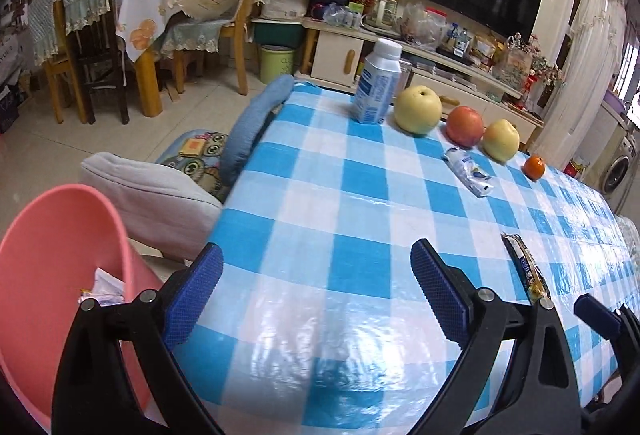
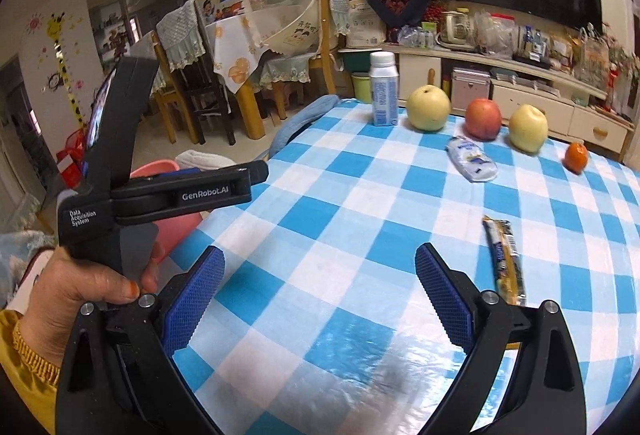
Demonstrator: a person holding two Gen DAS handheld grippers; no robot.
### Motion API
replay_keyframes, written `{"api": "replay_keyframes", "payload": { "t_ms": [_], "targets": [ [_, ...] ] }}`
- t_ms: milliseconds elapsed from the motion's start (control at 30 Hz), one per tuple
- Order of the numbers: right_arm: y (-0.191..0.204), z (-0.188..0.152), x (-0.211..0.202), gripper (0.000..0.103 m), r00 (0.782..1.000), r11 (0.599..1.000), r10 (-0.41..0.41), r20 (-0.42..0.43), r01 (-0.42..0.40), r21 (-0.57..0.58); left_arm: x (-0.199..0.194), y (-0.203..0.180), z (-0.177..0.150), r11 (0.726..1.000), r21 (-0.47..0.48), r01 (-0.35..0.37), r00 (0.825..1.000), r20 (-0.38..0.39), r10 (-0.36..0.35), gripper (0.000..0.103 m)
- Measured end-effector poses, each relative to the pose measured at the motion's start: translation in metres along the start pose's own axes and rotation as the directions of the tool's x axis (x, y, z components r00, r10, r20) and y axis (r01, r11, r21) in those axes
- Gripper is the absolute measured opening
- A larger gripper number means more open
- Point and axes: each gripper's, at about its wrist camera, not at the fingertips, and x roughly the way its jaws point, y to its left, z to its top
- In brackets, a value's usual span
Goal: Collect trash
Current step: 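Move both grippers back over the gold bar and white drink pouch, then grasp the gold bar with the right gripper while the left grasps the white MAGICDAY pouch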
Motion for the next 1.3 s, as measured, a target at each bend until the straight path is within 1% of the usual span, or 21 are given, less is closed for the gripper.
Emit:
{"api": "replay_keyframes", "payload": {
  "t_ms": [200,300,400,467,600,667,767,833,900,933,1000,1100,1167,1233,1300],
  "targets": [
    [-0.031,-0.004,-0.007,0.095,1.0,0.999,-0.023,-0.008,0.023,0.04,0.012,-0.02,-0.003,1.0,0.012,0.018,0.999,-0.027,-0.017,0.095],
    [-0.048,-0.005,-0.009,0.095,0.999,0.997,-0.031,-0.014,0.032,0.068,0.017,-0.03,-0.004,1.0,0.013,0.004,0.999,-0.041,-0.003,0.095],
    [-0.066,-0.006,-0.011,0.095,0.999,0.995,-0.041,-0.021,0.043,0.095,0.027,-0.041,-0.003,1.0,-0.003,0.01,0.996,-0.094,-0.01,0.095],
    [-0.077,-0.006,-0.013,0.095,0.998,0.992,-0.057,-0.018,0.058,0.11,0.033,-0.049,-0.003,1.0,0.002,0.016,0.992,-0.125,-0.016,0.095],
    [-0.103,-0.005,-0.017,0.095,0.996,0.985,-0.092,-0.017,0.094,0.146,0.035,-0.073,-0.01,0.994,0.073,0.081,0.992,-0.107,-0.073,0.095],
    [-0.114,-0.005,-0.018,0.095,0.993,0.98,-0.116,-0.013,0.116,0.161,0.035,-0.083,-0.014,0.989,0.107,0.099,0.991,-0.1,-0.088,0.095],
    [-0.128,-0.004,-0.019,0.095,0.991,0.975,-0.135,-0.007,0.134,0.176,0.041,-0.1,-0.02,0.982,0.152,0.112,0.988,-0.125,-0.093,0.095],
    [-0.137,-0.005,-0.019,0.095,0.99,0.972,-0.139,-0.002,0.137,0.19,0.042,-0.107,-0.022,0.98,0.175,0.097,0.99,-0.117,-0.077,0.095],
    [-0.146,-0.007,-0.014,0.095,0.992,0.971,-0.128,-0.018,0.129,0.202,0.041,-0.109,-0.02,0.98,0.186,0.074,0.994,-0.097,-0.056,0.095],
    [-0.148,-0.008,-0.012,0.095,0.992,0.971,-0.124,-0.022,0.126,0.205,0.04,-0.109,-0.018,0.981,0.187,0.055,0.995,-0.087,-0.039,0.095],
    [-0.154,-0.01,-0.005,0.095,0.992,0.972,-0.12,-0.036,0.125,0.2,0.04,-0.106,-0.015,0.982,0.182,0.042,0.996,-0.084,-0.027,0.095],
    [-0.158,-0.014,0.01,0.095,0.993,0.979,-0.081,-0.082,0.094,0.181,0.049,-0.098,-0.013,0.99,0.141,0.013,0.991,-0.133,0.006,0.095],
    [-0.157,-0.015,0.016,0.095,0.992,0.982,-0.079,-0.096,0.094,0.162,0.058,-0.093,-0.015,0.994,0.112,0.015,0.983,-0.181,0.006,0.095],
    [-0.154,-0.015,0.023,0.095,0.99,0.986,-0.087,-0.112,0.102,0.131,0.061,-0.094,-0.016,0.993,0.116,0.016,0.982,-0.19,0.007,0.095],
    [-0.154,-0.014,0.029,0.095,0.988,0.987,-0.099,-0.117,0.112,0.111,0.061,-0.096,-0.016,0.991,0.134,0.006,0.983,-0.181,0.019,0.095]
  ]
}}
